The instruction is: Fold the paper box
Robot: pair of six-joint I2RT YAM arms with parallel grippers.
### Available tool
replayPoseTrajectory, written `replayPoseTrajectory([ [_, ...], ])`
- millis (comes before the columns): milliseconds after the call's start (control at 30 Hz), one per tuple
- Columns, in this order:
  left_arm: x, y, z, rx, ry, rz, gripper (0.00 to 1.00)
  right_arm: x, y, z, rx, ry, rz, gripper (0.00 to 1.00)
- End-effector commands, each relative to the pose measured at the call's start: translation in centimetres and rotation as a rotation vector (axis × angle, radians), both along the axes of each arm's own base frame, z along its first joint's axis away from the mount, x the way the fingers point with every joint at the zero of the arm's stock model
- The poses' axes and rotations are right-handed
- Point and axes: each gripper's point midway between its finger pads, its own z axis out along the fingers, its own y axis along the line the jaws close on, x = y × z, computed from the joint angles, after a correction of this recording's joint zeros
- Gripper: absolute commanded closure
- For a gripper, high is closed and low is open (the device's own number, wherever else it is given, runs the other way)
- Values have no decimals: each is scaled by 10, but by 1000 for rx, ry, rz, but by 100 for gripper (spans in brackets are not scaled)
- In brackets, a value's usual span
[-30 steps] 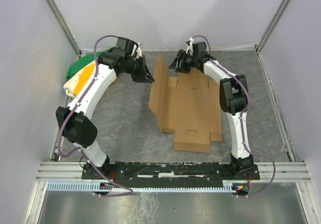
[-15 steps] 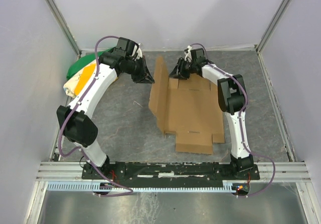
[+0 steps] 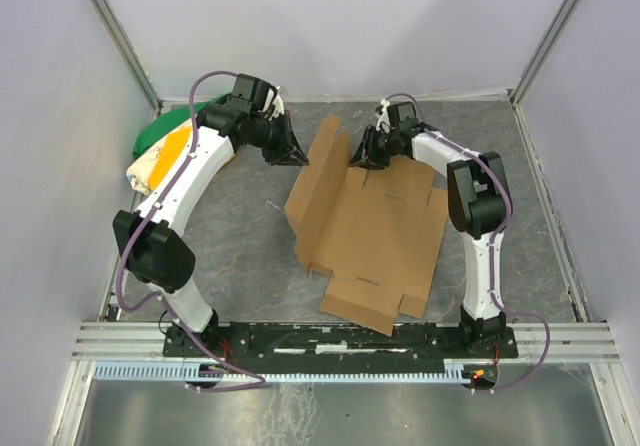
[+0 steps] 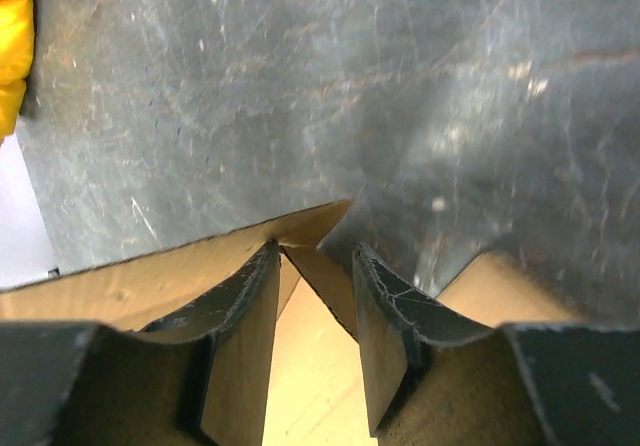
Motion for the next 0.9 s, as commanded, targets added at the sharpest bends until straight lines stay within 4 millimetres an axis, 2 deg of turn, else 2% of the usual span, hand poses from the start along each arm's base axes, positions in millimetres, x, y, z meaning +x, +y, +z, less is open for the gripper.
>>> replayPoseTrajectory([
  [0, 11, -7, 18, -34, -66, -24, 97, -23, -2, 40, 1, -45, 40, 58],
  [100, 18, -11, 21, -42, -75, -26, 97, -38, -6, 51, -3, -62, 49, 58],
  [233, 27, -17, 28, -62, -88, -33, 97, -60, -7, 44, -65, -37, 89, 60],
  [367, 34, -23, 34, -84, -102, -41, 97, -77, -10, 31, -217, -38, 140, 60],
  [500, 35, -24, 31, -81, -100, -51, 97, -70, -22, 32, -286, -88, 77, 57],
  [633, 33, -20, 23, -57, -104, -64, 97, -63, -33, 52, -315, -132, 23, 55],
  [733, 31, -8, 15, 18, -123, -68, 97, -52, -64, 75, -405, -160, -82, 54],
  [800, 29, 4, 8, 89, -129, -62, 97, -50, -95, 85, -521, -138, -161, 52],
  [867, 26, 12, 4, 129, -135, -61, 97, -45, -131, 94, -656, -119, -237, 42],
])
